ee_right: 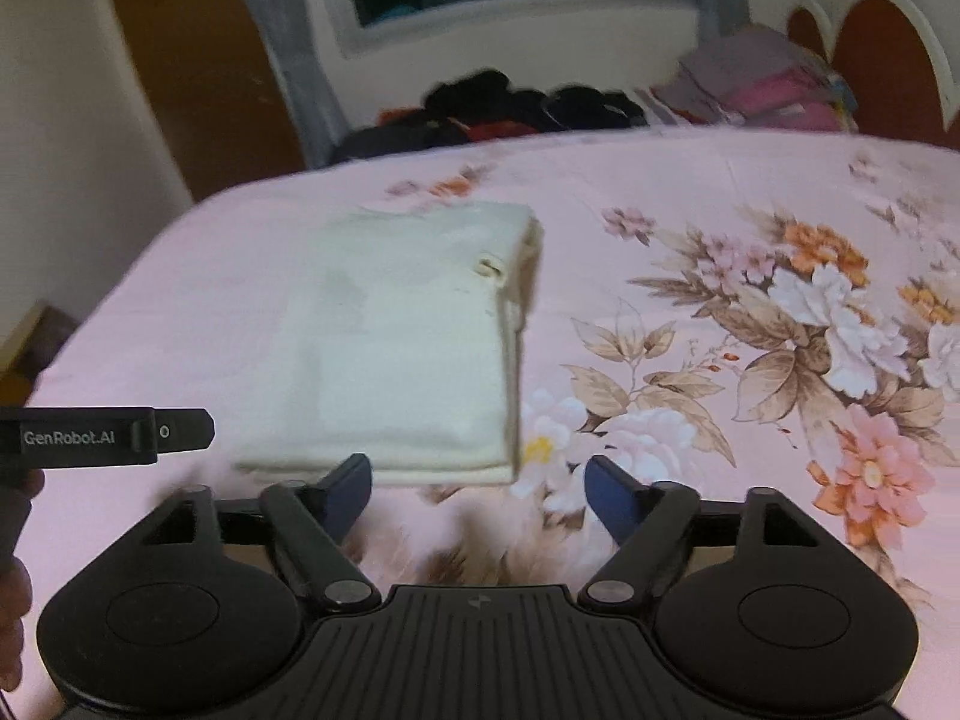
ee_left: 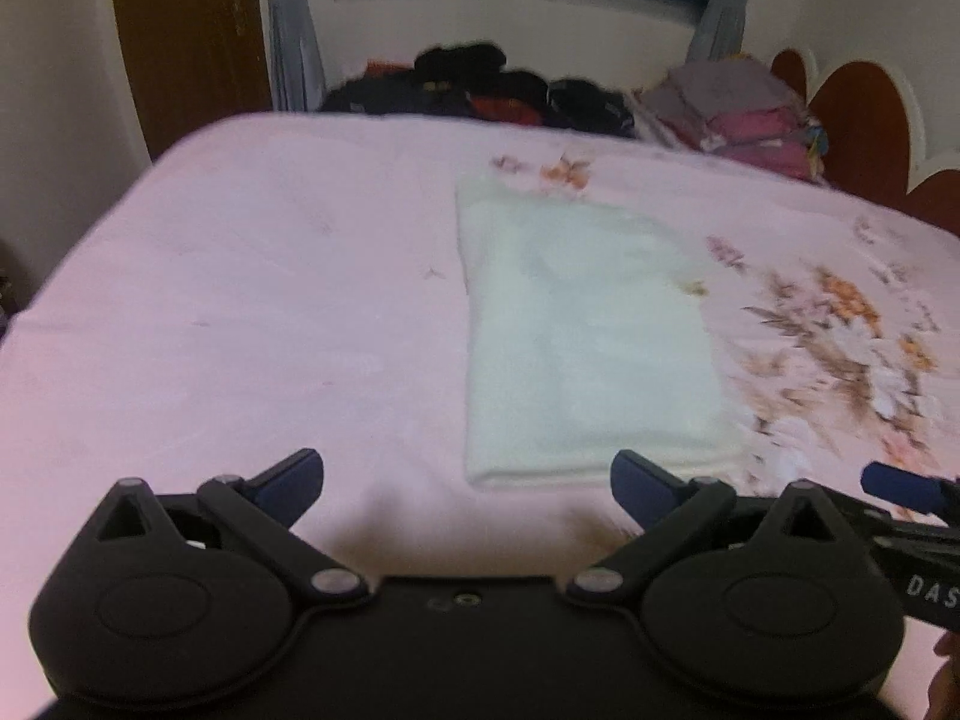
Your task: Fold small clothes
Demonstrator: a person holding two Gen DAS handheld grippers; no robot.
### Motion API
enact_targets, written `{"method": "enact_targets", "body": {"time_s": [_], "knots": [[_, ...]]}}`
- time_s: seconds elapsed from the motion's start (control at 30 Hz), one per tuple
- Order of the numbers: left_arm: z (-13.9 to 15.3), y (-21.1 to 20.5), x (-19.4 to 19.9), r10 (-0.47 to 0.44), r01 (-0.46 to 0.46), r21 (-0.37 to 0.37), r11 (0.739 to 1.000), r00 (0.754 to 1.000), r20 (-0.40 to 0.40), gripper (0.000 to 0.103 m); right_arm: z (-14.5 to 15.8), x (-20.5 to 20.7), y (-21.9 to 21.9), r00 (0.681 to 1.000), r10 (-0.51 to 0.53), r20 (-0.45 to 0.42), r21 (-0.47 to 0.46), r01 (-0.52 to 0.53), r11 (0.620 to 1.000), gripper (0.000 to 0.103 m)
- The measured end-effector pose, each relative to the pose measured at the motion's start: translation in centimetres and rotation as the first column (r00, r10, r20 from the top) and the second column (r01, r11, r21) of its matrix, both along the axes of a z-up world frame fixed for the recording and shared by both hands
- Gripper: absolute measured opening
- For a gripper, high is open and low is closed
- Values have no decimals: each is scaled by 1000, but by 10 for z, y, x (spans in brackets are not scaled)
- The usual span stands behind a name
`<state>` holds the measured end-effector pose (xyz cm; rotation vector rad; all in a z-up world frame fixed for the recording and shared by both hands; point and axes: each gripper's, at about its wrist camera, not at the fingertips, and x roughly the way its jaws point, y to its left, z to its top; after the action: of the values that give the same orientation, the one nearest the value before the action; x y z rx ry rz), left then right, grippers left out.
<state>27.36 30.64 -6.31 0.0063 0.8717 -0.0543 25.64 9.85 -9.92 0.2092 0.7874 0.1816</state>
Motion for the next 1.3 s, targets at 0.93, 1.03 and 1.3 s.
{"method": "enact_targets", "body": {"time_s": [0.93,1.03,1.3], "knots": [[132,-38,-240,80,-87,13,996,962,263,103,157,-242,-30,916,-10,402,-56,36,998,103],[132,-40,-244,85,-91,11,996,960,266,103,157,-251,-31,916,-6,401,-57,31,998,103],[128,-40,-246,107,-113,9,994,960,259,103,156,-253,-33,914,3,406,-54,21,998,103]]}}
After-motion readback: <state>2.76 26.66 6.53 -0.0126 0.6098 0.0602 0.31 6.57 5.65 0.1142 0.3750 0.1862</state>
